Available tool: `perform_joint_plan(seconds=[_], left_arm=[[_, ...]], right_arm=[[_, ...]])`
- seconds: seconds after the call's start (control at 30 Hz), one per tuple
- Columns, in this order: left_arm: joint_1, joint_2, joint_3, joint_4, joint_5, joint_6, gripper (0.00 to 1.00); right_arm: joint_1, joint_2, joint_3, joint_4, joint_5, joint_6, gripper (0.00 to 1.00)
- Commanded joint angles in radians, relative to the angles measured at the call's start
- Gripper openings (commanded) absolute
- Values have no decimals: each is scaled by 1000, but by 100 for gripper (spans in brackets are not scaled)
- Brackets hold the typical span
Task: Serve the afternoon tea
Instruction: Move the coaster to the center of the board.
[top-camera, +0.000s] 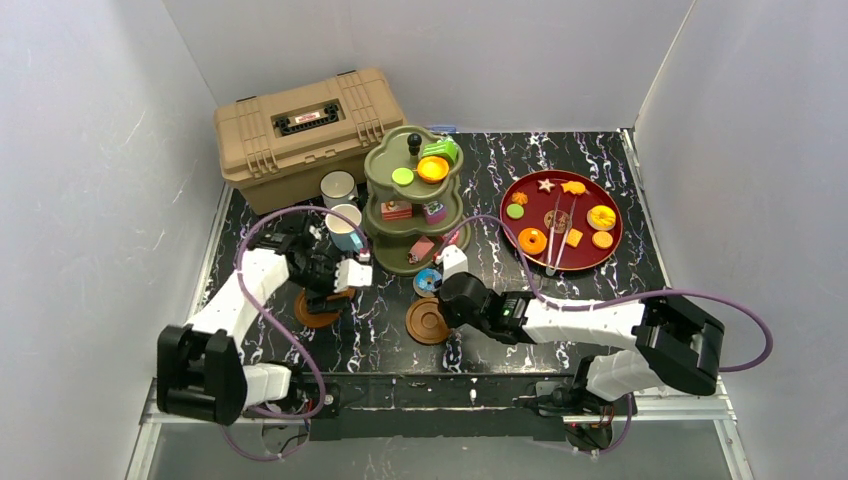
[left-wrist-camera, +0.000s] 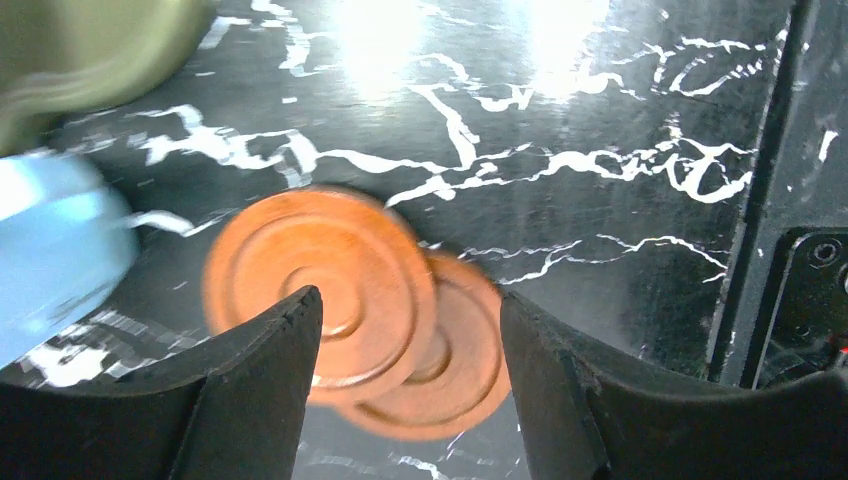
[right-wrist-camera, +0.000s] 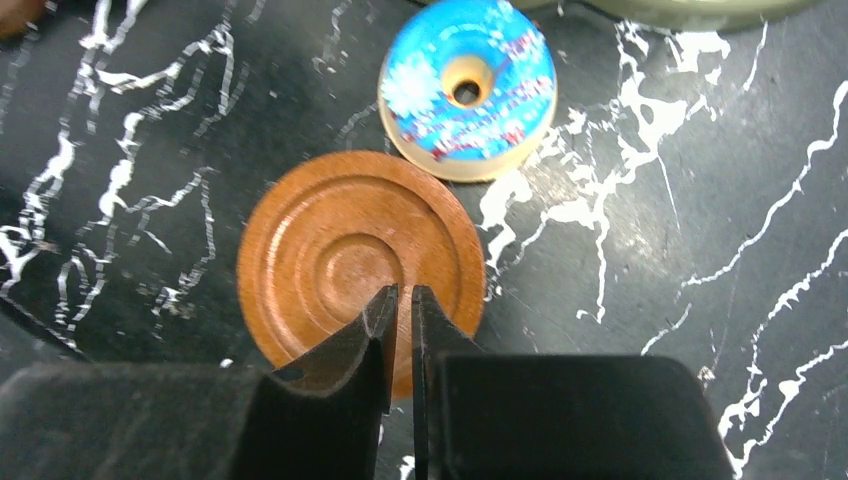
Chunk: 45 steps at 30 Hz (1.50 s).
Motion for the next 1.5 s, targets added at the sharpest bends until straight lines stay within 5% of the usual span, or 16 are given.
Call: perform_joint_plan(seconds=[0.0, 0.2, 0.6, 1.47], left_arm=[[107, -71, 102, -129, 92, -4, 64], [279, 73, 161, -87, -6, 96, 62], [287, 245, 114, 160, -147, 260, 52], [-191, 219, -25, 57, -187, 244, 51]], right_arm=[[20, -4, 77, 117, 7, -17, 19], [44, 3, 94, 133, 16, -12, 19], [60, -110, -3, 159, 72, 62, 19], [64, -269, -129, 121, 143, 164, 19]])
